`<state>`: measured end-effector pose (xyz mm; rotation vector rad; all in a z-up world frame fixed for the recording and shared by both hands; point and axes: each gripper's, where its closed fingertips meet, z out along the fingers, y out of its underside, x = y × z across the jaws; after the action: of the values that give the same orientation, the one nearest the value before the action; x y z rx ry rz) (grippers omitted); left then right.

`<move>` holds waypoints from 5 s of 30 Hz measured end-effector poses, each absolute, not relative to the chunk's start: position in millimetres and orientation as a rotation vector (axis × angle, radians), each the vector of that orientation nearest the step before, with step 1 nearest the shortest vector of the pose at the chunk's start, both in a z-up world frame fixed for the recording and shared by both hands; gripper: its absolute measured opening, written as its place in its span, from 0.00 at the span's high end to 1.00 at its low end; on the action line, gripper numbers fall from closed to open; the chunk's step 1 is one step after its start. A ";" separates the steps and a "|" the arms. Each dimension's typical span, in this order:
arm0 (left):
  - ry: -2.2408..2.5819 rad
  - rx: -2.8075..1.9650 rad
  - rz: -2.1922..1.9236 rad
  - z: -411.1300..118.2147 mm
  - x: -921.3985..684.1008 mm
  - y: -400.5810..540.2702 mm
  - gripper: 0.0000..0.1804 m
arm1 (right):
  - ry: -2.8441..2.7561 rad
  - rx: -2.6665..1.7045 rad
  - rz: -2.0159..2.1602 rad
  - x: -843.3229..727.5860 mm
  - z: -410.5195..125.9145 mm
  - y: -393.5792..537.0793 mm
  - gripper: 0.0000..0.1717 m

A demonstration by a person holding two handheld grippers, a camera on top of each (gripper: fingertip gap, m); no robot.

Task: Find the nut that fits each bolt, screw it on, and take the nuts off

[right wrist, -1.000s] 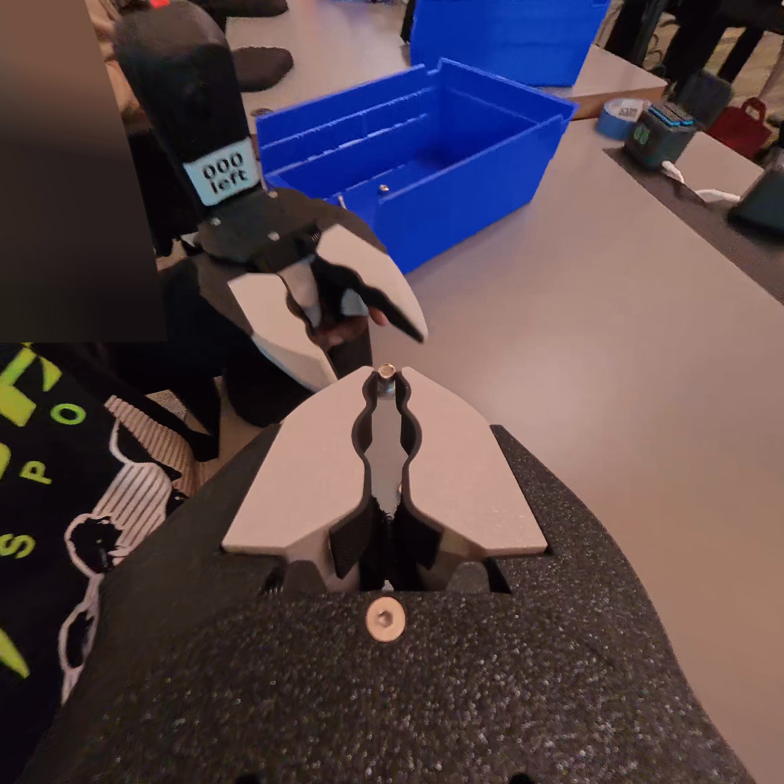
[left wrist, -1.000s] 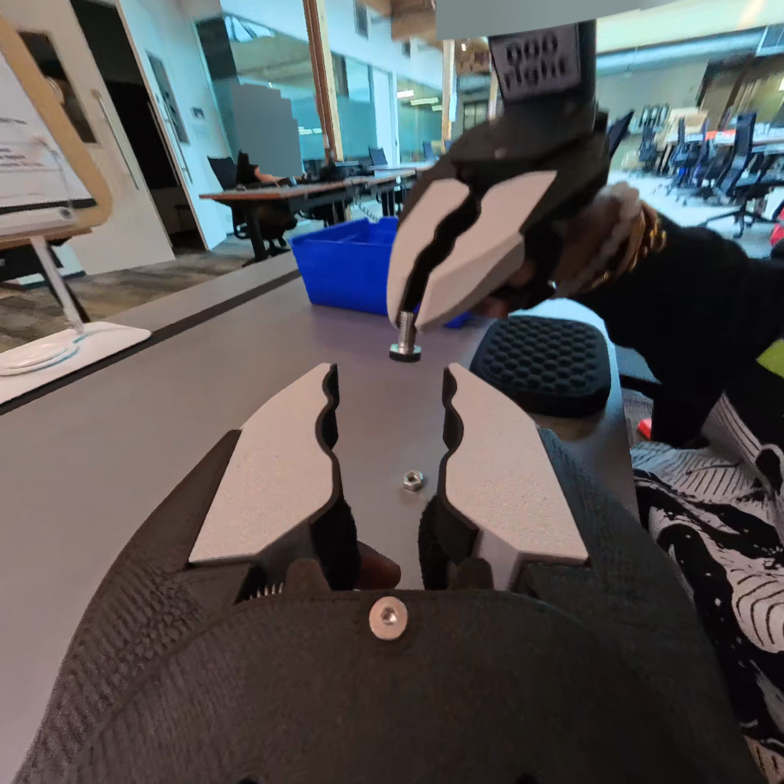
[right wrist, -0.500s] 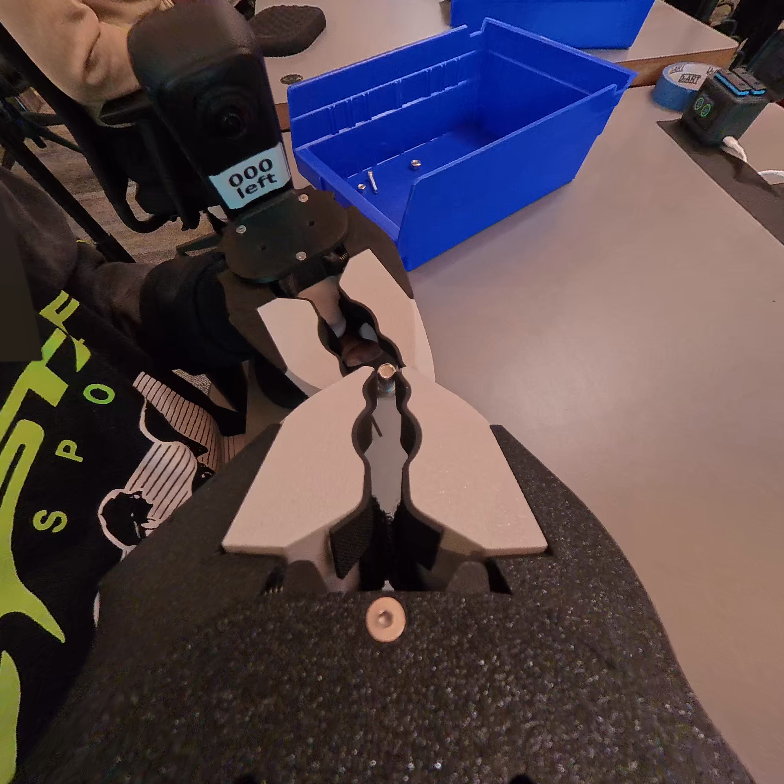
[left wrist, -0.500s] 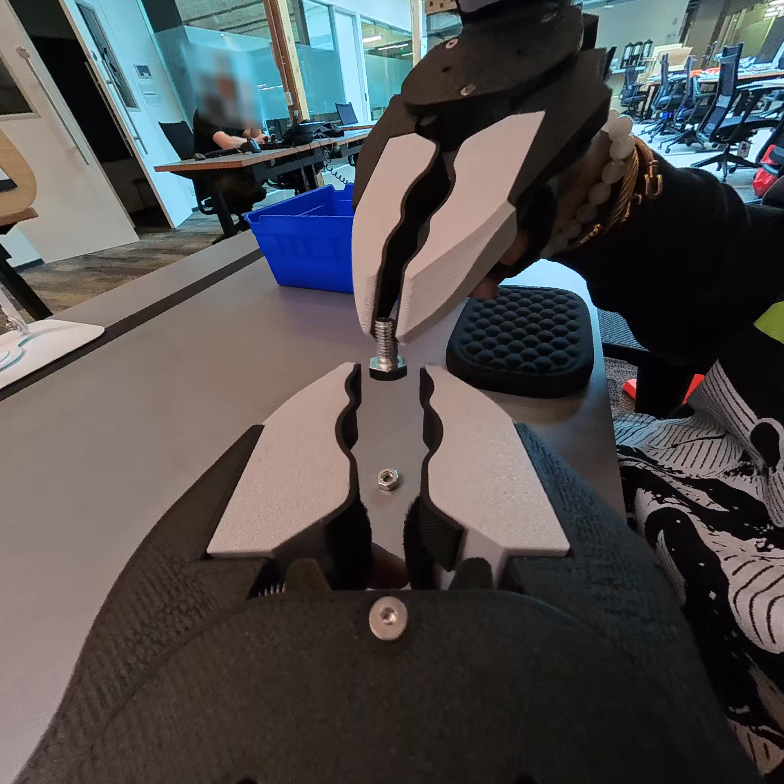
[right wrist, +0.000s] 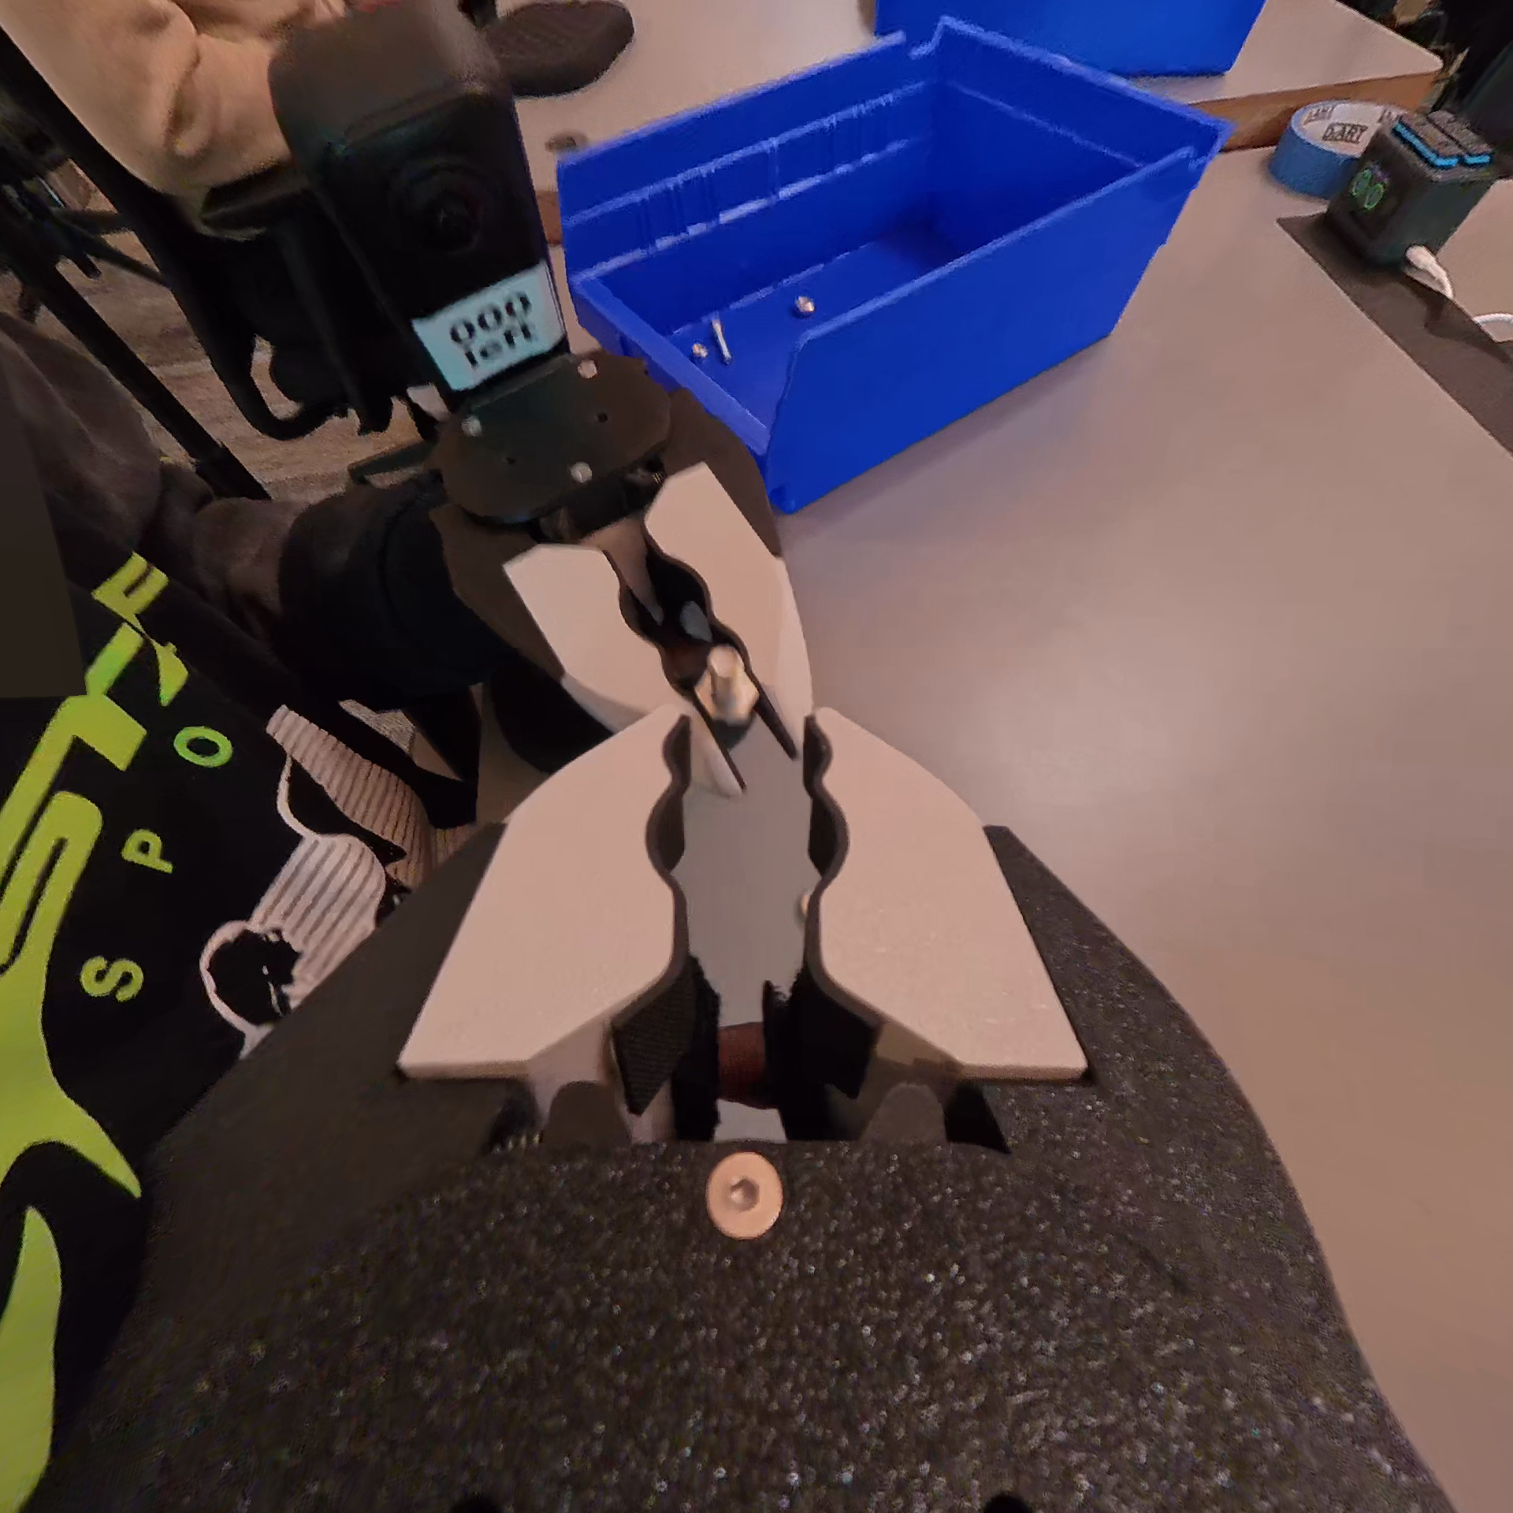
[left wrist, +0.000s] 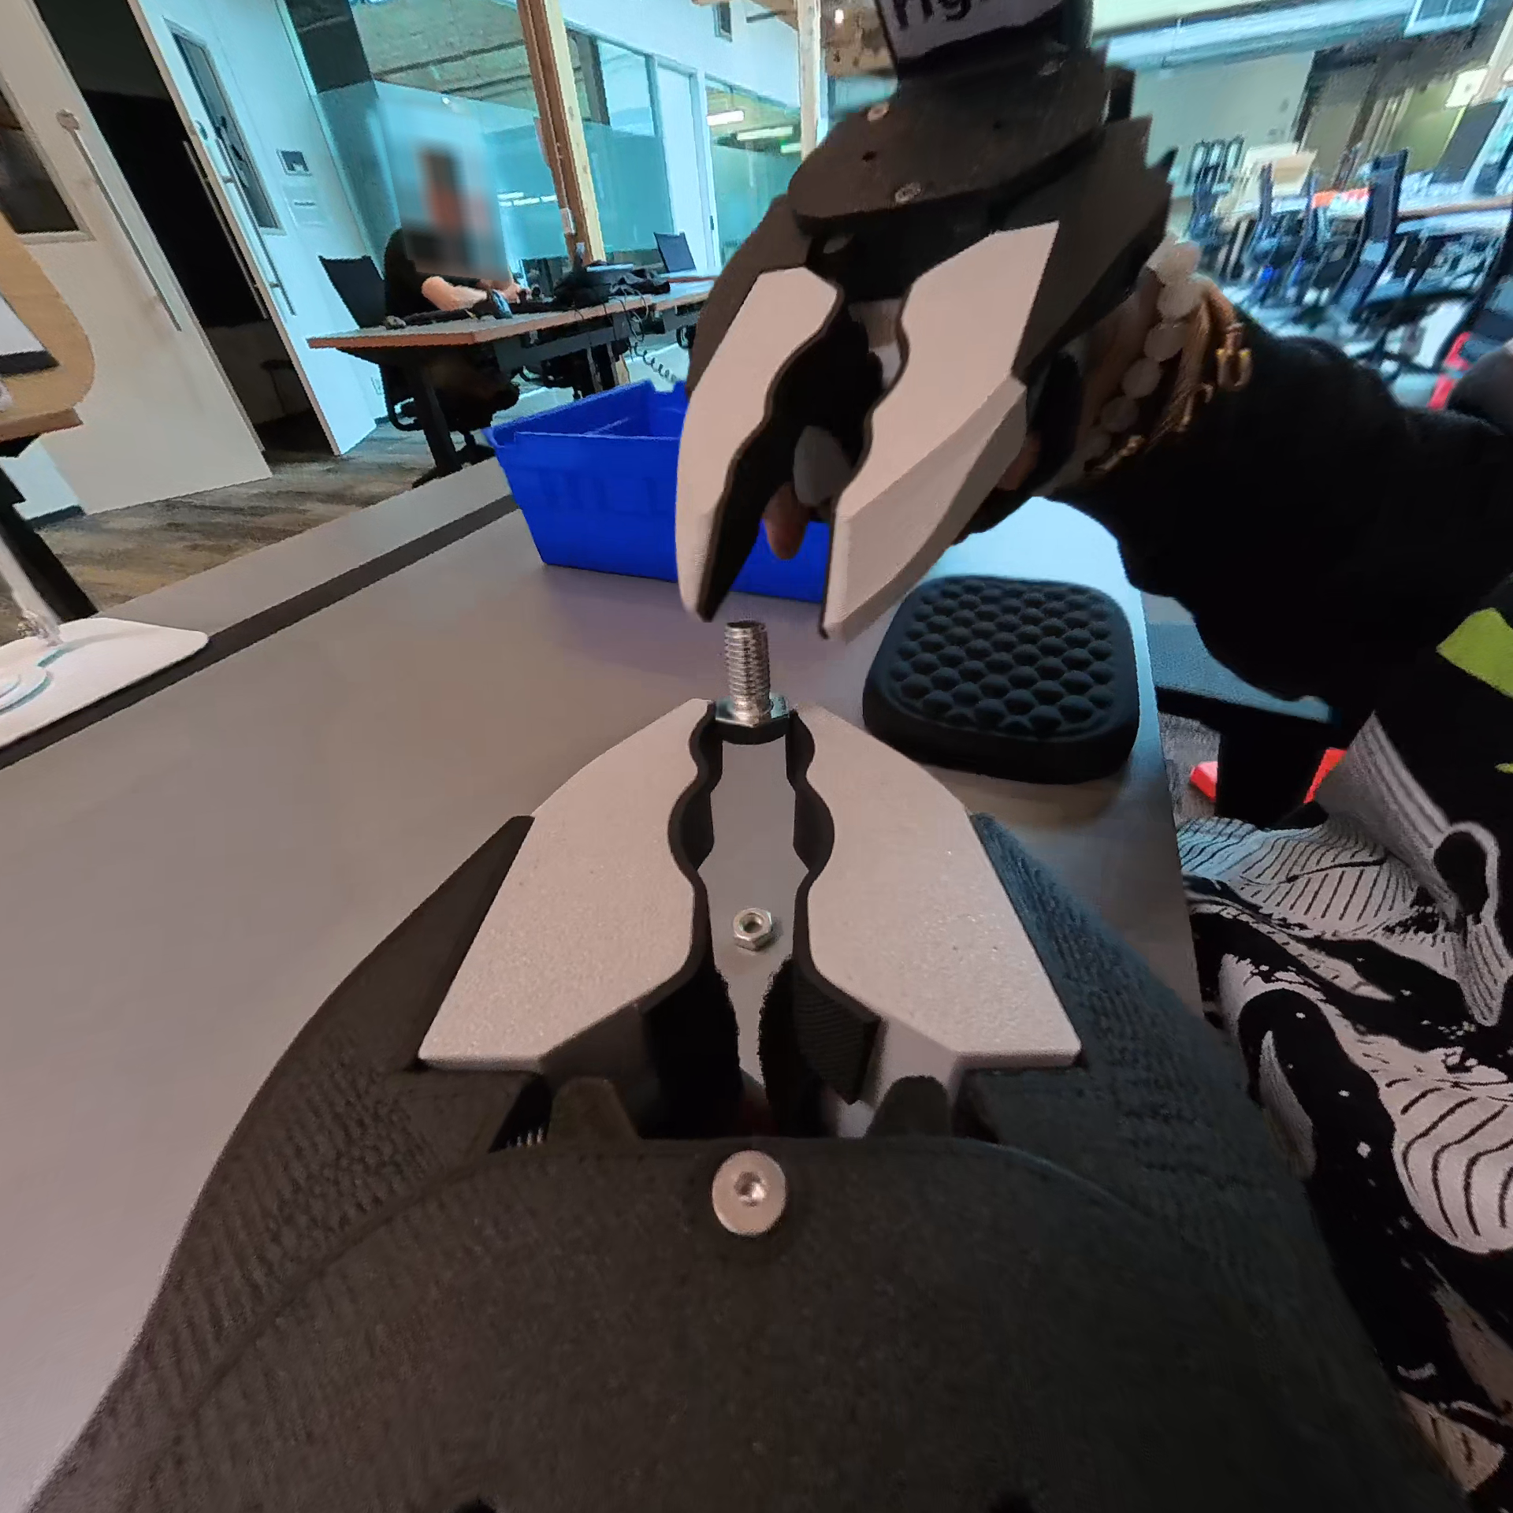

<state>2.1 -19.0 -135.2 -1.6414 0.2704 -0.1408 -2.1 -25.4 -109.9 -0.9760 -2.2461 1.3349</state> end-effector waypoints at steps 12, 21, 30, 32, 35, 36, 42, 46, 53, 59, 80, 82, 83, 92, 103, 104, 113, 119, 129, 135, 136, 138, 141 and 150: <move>0.148 -1.570 -0.174 -127.9 -20.8 -29.7 0.92 | -2.875 -0.494 0.795 1.1 -213.9 -3.0 0.85; 0.137 -1.564 -0.194 -128.3 -22.3 -30.4 0.92 | -2.965 -0.353 0.704 -5.4 -236.9 -2.4 0.87; 0.154 -1.576 -0.209 -129.9 -19.6 -29.6 0.92 | -2.947 -0.375 0.748 -3.3 -235.6 -2.3 0.92; 0.167 -1.585 -0.221 -130.3 -17.4 -29.1 0.92 | -2.916 -0.388 0.799 -1.4 -222.0 -1.8 0.92; 0.202 -1.595 -0.239 -129.1 -11.9 -28.5 0.92 | -2.855 -0.378 0.876 6.0 -187.3 1.4 0.92; 0.230 -1.598 -0.256 -128.5 -7.2 -28.5 0.92 | -2.837 -0.367 0.894 9.2 -173.6 3.2 0.92; 0.437 -1.583 -0.504 -127.5 36.7 -29.7 0.92 | -2.797 -0.138 1.047 31.4 -93.0 -6.1 0.92; 0.536 -1.559 -0.622 -128.6 50.3 -34.7 0.92 | -2.854 0.174 1.029 43.6 -76.2 -30.0 0.92; 0.639 -1.555 -0.719 -133.6 61.6 -43.1 0.92 | -2.979 0.486 0.892 46.8 -95.3 -54.6 0.92; 0.671 -1.539 -0.757 -133.2 64.8 -47.0 0.92 | -3.018 0.569 0.878 47.9 -101.6 -59.8 0.92; 0.428 -1.616 -0.444 -134.6 38.6 -23.7 0.92 | -3.006 0.057 0.841 22.7 -106.8 -47.0 0.92; 0.335 -1.640 -0.340 -135.3 27.7 -17.2 0.92 | -2.975 -0.100 0.791 14.2 -107.5 -41.2 0.92; 0.286 -1.648 -0.282 -135.2 21.6 -14.4 0.92 | -2.952 -0.182 0.776 9.7 -107.5 -38.9 0.92; 0.166 -1.689 -0.135 -140.0 6.6 -7.4 0.92 | -2.843 -0.663 0.717 -3.0 -112.0 -31.8 0.92; 0.176 -1.638 -0.231 -134.4 5.4 -10.7 0.92 | -2.339 -0.824 1.450 -10.8 -90.6 -45.7 0.65; 0.174 -1.635 -0.234 -134.1 4.8 -10.7 0.92 | -2.216 -0.844 1.562 -13.9 -88.5 -46.6 0.64; 0.153 -1.625 -0.222 -133.9 0.6 -11.2 0.92 | -1.837 -0.900 1.846 -18.3 -98.1 -58.2 0.65; 0.135 -1.629 -0.227 -134.7 -1.9 -10.7 0.92 | -1.819 -0.911 1.855 -11.9 -100.7 -56.2 0.69; 0.120 -1.627 -0.237 -135.0 -3.8 -10.7 0.92 | -1.742 -0.949 1.851 4.5 -100.3 -38.6 0.82; 0.135 -1.640 -0.223 -136.8 -1.9 -10.0 0.92 | -1.708 -0.955 1.847 -12.0 -101.2 -43.5 0.64; 0.136 -1.641 -0.221 -137.0 -1.8 -9.9 0.92 | -1.716 -0.945 1.840 -14.7 -101.6 -46.3 0.63; 0.138 -1.645 -0.217 -137.6 -1.5 -9.6 0.92 | -1.731 -0.928 1.836 -18.2 -101.9 -51.5 0.63; 0.145 -1.655 -0.210 -139.2 -0.6 -8.9 0.92 | -1.748 -0.918 1.835 -20.1 -103.5 -56.8 0.64; 0.146 -1.663 -0.206 -140.4 -0.6 -8.3 0.92 | -1.751 -0.913 1.813 -16.0 -107.0 -57.9 0.66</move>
<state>-0.6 -8.3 -140.4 -1.6625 0.1461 -0.2057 -16.0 -57.9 -107.0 -0.9134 -1.7513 1.8134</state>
